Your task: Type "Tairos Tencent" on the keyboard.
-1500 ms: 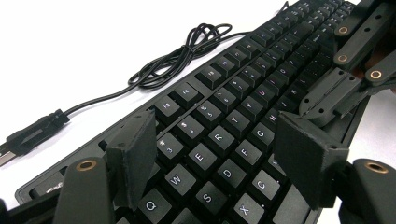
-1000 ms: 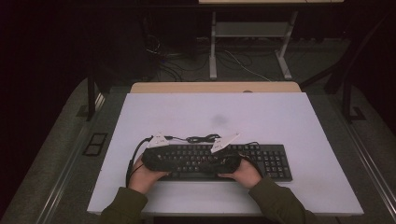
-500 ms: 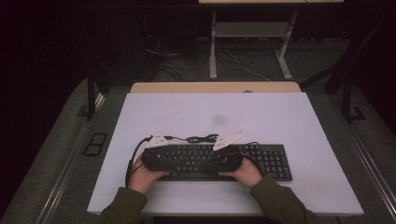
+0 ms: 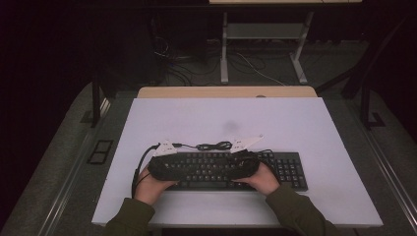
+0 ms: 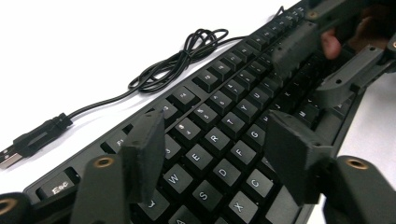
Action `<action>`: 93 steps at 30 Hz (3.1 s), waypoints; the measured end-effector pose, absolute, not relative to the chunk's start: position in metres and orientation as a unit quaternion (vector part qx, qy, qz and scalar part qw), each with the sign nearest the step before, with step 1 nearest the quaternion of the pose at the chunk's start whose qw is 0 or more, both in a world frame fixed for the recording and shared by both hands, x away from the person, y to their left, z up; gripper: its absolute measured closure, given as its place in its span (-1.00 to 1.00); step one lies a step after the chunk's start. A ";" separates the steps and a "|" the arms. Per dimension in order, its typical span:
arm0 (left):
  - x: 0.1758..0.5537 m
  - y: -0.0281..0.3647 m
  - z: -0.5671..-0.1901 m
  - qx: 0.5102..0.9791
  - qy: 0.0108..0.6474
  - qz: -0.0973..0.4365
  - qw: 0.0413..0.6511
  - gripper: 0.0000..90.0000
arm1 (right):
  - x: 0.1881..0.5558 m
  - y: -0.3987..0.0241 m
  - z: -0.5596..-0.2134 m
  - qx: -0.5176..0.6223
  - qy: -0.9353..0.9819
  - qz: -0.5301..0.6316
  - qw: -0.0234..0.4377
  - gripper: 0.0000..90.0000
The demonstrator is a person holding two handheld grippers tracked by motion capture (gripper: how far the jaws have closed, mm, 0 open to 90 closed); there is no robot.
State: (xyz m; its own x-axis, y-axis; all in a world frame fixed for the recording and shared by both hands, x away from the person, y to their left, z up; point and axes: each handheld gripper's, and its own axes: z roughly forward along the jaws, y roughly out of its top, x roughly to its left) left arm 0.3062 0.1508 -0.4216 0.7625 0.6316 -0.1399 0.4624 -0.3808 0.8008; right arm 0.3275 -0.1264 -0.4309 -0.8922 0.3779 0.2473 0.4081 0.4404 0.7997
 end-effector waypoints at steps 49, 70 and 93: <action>0.294 0.136 -0.434 0.863 0.290 0.042 0.412 0.98 | 0.339 -0.143 -0.434 -0.270 -0.827 -0.492 -0.029 -0.55; 0.294 0.135 -0.433 0.865 0.288 0.043 0.410 0.98 | 0.339 -0.143 -0.433 -0.268 -0.829 -0.490 -0.034 -0.58; 0.296 0.140 -0.423 0.854 0.292 0.049 0.427 0.99 | 0.338 -0.143 -0.436 -0.270 -0.831 -0.485 -0.035 -0.68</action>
State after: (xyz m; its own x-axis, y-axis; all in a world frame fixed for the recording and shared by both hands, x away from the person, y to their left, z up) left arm 0.2964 0.1403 -0.4233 0.8250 0.5404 -0.1653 0.4563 -0.4644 0.7590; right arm 0.3375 -0.1435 -0.4355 -0.8516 0.4827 0.2044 0.4156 0.3842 0.8244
